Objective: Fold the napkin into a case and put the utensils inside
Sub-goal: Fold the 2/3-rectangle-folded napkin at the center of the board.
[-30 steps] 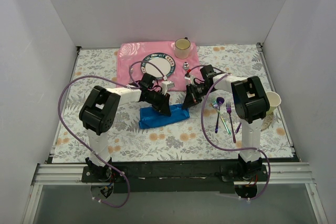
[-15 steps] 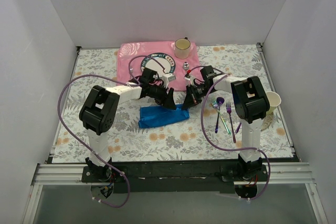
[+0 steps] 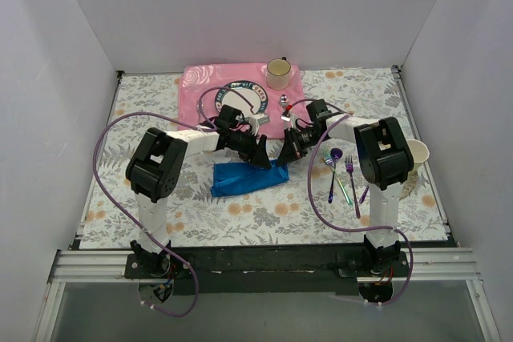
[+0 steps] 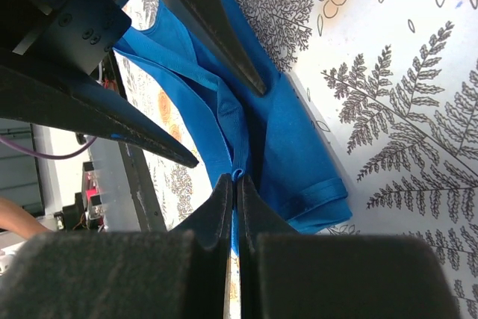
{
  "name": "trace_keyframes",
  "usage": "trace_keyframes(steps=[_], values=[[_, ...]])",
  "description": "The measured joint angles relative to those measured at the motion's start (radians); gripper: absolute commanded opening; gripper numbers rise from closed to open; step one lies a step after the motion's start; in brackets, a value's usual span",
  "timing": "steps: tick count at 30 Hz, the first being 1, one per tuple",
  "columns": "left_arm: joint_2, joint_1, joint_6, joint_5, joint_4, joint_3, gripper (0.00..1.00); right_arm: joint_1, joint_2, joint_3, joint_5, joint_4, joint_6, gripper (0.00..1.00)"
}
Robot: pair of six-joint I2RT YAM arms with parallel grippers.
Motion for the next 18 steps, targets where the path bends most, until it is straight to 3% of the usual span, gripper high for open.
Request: trace_keyframes(steps=[12, 18], values=[[0.0, -0.007, -0.032, 0.079, 0.003, 0.0, 0.29, 0.0, 0.0, -0.007, -0.021, 0.011, 0.0, 0.01], [0.0, -0.007, -0.056, 0.091, 0.005, 0.0, 0.36, 0.0, 0.0, -0.014, -0.031, 0.023, 0.001, 0.01]])
